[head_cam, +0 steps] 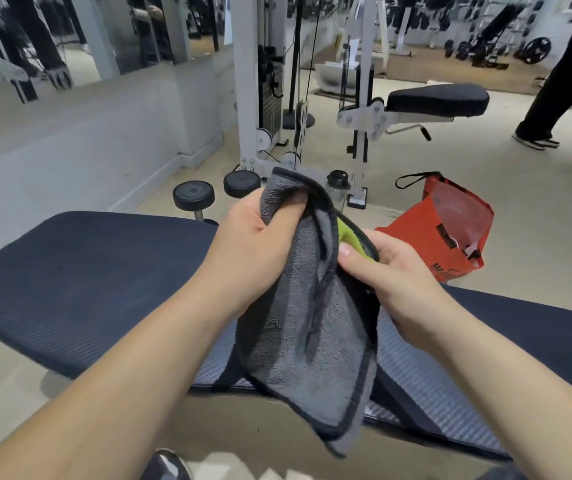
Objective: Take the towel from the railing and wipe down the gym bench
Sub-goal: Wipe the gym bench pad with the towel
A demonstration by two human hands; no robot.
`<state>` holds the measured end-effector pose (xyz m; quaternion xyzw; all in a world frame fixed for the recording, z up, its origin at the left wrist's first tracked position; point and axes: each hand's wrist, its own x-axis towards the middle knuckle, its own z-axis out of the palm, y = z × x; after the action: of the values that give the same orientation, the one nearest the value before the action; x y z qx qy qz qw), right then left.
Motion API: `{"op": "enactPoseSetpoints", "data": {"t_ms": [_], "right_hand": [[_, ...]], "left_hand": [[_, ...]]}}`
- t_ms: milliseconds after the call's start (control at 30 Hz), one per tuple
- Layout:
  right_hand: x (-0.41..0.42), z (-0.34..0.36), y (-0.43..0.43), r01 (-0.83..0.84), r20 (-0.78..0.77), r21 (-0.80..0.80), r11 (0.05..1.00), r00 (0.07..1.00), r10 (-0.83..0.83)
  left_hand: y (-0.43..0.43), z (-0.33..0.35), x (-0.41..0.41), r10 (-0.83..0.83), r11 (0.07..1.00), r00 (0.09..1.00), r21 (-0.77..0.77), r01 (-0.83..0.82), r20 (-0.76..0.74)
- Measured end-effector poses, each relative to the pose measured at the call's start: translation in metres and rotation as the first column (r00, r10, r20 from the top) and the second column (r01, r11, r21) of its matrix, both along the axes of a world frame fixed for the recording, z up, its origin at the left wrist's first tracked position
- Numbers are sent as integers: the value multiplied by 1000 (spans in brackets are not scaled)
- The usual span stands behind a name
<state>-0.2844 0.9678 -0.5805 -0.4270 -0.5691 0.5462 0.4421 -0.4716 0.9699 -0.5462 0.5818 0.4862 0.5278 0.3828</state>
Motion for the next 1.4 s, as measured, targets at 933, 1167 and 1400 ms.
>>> {"op": "enactPoseSetpoints", "data": {"t_ms": [933,1167,1400], "right_hand": [[37,-41,5,-173,404,-397,902,849,341],[42,-65,23,286,528,-219,933,839,-133],[12,-78,16,16,904,-47,999,426,36]], "left_hand": [[3,-72,-39,-392,799,911,-539,268,-128],[46,-106,-23,-142,904,847,-415,-100,-512],[34,-108,-20,-235,874,653,-450,-182,-720]]}}
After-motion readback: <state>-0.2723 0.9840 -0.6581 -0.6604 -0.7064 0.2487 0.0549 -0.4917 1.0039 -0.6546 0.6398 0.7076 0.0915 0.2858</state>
